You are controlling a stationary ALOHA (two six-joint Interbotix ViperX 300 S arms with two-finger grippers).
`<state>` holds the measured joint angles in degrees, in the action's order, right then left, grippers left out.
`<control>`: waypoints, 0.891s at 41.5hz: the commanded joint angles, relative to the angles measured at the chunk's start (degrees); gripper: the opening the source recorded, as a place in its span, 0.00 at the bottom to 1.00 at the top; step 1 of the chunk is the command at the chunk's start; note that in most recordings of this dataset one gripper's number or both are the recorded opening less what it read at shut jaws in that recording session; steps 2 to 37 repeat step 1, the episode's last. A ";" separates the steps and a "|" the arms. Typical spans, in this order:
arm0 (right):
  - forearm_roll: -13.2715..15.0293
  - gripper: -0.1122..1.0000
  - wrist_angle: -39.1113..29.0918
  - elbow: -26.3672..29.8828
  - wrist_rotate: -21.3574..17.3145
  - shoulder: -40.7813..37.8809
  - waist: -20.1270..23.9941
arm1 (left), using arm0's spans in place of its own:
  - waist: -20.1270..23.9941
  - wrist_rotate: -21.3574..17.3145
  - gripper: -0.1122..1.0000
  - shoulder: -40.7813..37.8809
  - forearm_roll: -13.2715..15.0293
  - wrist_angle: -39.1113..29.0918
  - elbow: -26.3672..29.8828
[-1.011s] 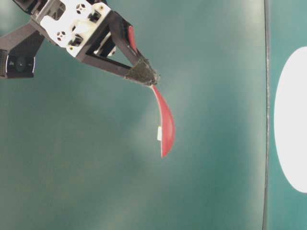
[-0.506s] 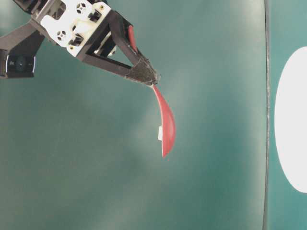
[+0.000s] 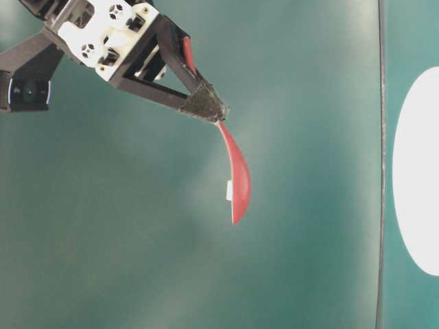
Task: Scoop the yellow hexagonal prism block from the bowl with a spoon using the right arm.
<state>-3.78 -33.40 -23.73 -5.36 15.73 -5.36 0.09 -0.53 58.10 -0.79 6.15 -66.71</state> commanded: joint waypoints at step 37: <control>0.00 0.33 0.44 0.62 -0.09 1.41 0.00 | 0.00 -0.09 0.10 -0.35 -0.18 0.35 1.67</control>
